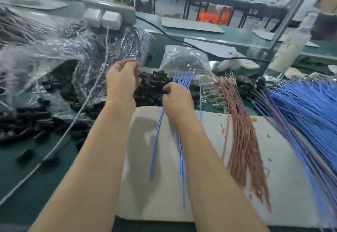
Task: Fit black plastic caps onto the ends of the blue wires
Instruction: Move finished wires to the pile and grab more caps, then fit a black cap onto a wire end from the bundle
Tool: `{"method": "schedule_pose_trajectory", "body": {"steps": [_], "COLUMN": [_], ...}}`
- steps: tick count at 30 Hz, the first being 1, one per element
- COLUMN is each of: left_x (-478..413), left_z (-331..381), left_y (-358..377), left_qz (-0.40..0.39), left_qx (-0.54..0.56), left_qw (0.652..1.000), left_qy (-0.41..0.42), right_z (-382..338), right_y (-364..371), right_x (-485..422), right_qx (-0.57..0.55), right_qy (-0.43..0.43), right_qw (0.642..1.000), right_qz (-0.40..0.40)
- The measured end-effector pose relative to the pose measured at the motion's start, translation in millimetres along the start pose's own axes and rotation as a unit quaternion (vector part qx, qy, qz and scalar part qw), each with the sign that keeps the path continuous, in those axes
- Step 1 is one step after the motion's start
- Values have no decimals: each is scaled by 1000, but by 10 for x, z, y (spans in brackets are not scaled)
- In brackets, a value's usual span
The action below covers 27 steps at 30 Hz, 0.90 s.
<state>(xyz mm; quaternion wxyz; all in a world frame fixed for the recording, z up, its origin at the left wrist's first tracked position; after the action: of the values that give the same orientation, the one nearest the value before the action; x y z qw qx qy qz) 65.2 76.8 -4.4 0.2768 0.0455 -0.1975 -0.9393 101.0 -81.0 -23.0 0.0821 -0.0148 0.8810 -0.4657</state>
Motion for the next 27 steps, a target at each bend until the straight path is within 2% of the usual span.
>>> {"method": "schedule_pose_trajectory", "body": {"steps": [6,9,13,16,18,21,24,27], "left_x": [-116,-82,44,197,247,206,141,179], "left_z": [17,-49,-247,-438,-488,-479,-517,-551], "left_y": [-193,-83,236,465,518,424,310,355], "left_qz": [19,-7,-104,-180,-194,-151,-99,-101], "left_qx": [16,-34,-213,-237,-236,-187,-10,170], "left_qw": [1000,999,971,954,951,969,987,959], "left_qy": [-18,-20,-11,-39,-44,-51,-123,-205], "right_z": [-51,-40,-97,-174,-127,46,105,-7], "right_y": [241,129,-318,-453,-463,-408,-135,164], "right_x": [-93,-89,3,132,176,202,243,287], "right_qx": [141,82,-121,-140,-122,-77,72,150], "right_qy": [11,8,-69,-123,-120,-60,7,6], "right_qw": [988,996,988,981,984,995,997,986], "right_qz": [-55,-20,68,53,40,24,-32,-73]}}
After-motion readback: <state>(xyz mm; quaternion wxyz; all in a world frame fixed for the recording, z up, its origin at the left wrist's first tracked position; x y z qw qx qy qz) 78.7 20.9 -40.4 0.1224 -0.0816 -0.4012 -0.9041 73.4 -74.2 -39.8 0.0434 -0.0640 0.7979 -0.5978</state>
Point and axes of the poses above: each hand's wrist, its own x-axis away from the middle knuckle, its own y-axis out of the palm, z = x × y, the point moved 10 cm from there along -x, towards the middle knuckle, and after that the axes turned 2 degrees about x, right-handed, at the moved point
